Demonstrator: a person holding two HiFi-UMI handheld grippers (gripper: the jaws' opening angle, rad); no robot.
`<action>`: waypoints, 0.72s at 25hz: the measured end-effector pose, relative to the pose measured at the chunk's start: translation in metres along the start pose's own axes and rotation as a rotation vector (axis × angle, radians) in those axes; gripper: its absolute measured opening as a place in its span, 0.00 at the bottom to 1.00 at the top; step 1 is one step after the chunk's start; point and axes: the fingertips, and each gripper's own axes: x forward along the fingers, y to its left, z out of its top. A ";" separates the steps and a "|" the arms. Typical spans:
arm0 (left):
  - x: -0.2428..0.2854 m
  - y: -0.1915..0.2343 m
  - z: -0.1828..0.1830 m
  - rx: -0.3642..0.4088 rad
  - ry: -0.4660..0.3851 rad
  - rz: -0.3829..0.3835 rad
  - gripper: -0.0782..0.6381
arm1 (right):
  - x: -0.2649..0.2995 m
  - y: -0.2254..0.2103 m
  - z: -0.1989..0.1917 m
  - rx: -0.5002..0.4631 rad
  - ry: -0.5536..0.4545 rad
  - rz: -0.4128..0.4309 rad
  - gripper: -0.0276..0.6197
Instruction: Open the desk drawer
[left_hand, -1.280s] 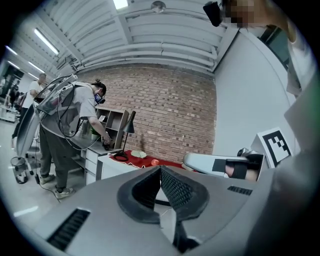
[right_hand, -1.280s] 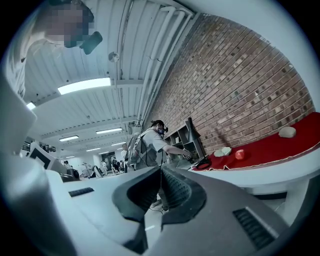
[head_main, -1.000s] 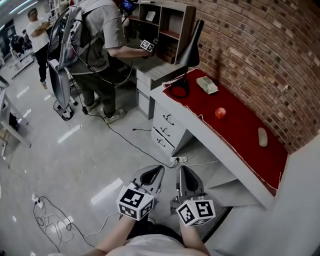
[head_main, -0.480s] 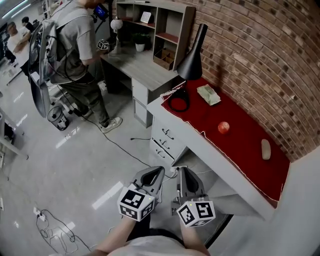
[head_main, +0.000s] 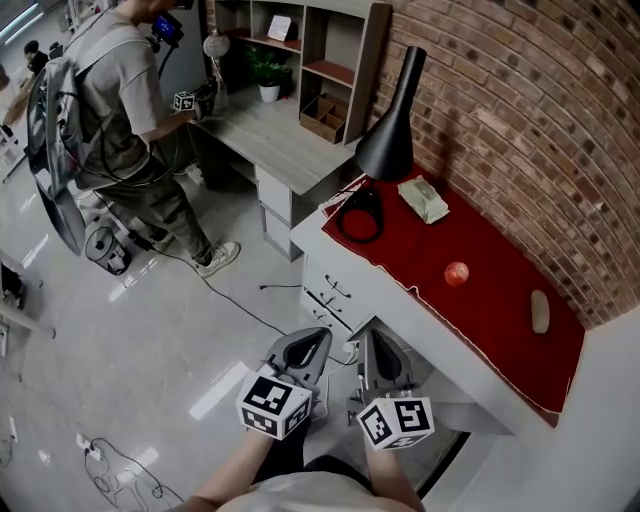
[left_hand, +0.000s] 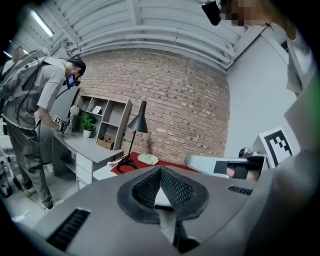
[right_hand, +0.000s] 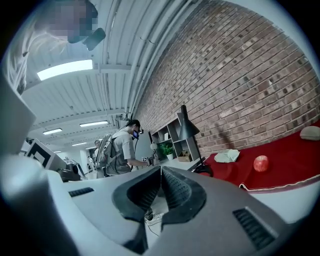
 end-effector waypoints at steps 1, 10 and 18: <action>0.004 0.005 0.002 0.005 0.002 -0.004 0.12 | 0.007 -0.003 0.000 0.000 0.002 -0.008 0.07; 0.041 0.060 0.017 0.048 0.000 -0.031 0.12 | 0.067 -0.016 0.001 -0.030 -0.018 0.000 0.07; 0.077 0.096 -0.010 0.137 0.049 -0.053 0.12 | 0.110 -0.034 -0.014 -0.087 -0.005 0.051 0.07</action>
